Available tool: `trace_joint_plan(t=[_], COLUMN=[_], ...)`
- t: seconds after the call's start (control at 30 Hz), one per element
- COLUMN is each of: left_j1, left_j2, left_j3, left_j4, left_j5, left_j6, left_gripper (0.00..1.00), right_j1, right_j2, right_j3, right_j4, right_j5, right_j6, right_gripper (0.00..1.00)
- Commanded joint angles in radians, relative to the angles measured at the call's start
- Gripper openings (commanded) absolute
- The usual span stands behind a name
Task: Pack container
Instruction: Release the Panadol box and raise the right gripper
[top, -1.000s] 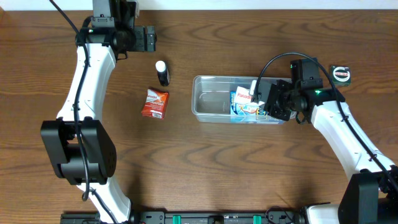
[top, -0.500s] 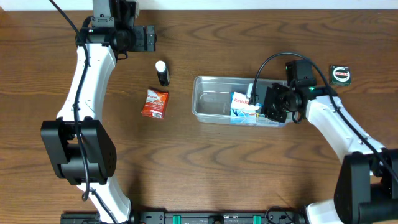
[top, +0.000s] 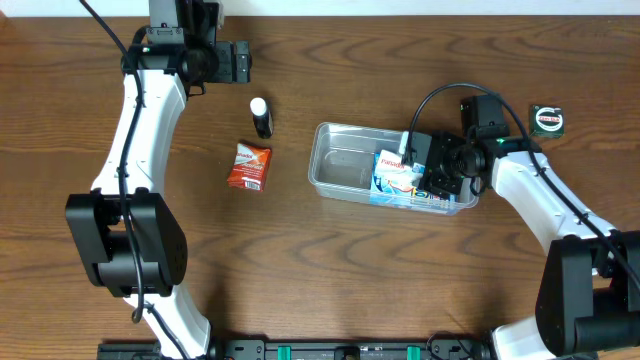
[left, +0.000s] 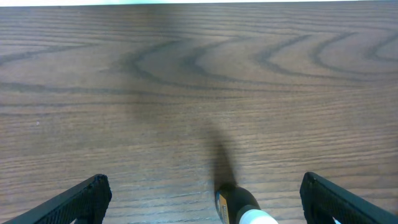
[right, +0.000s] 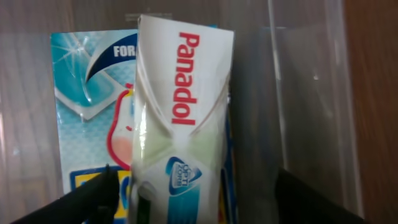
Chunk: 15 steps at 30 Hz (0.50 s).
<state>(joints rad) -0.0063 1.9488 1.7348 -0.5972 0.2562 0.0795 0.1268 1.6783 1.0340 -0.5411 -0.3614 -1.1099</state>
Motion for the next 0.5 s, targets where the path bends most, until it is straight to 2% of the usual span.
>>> trace_joint_plan(t=[0.0,0.23,0.43,0.47], left_j1=[0.007,0.007,0.007,0.007], left_j2=[0.008,0.008,0.008,0.008], left_j3=[-0.013,-0.013,-0.013,-0.013], left_j4=[0.001,0.001,0.001,0.001], left_j5=[0.005,0.005,0.005,0.005], left_j6=[0.006,0.006,0.006,0.006], left_gripper=[0.98,0.98,0.98,0.98], right_j1=[-0.018,-0.017,-0.024,-0.025], right_j2=[0.001,-0.086,-0.215,-0.235], right_j3=[0.000,0.034,0.082,0.085], right_j4=[0.019,0.029,0.037,0.035], right_j5=[-0.002,-0.046,0.076,0.099], right_j6=[0.052,0.155,0.333,0.374], right_gripper=[0.83,0.84,0.82,0.79])
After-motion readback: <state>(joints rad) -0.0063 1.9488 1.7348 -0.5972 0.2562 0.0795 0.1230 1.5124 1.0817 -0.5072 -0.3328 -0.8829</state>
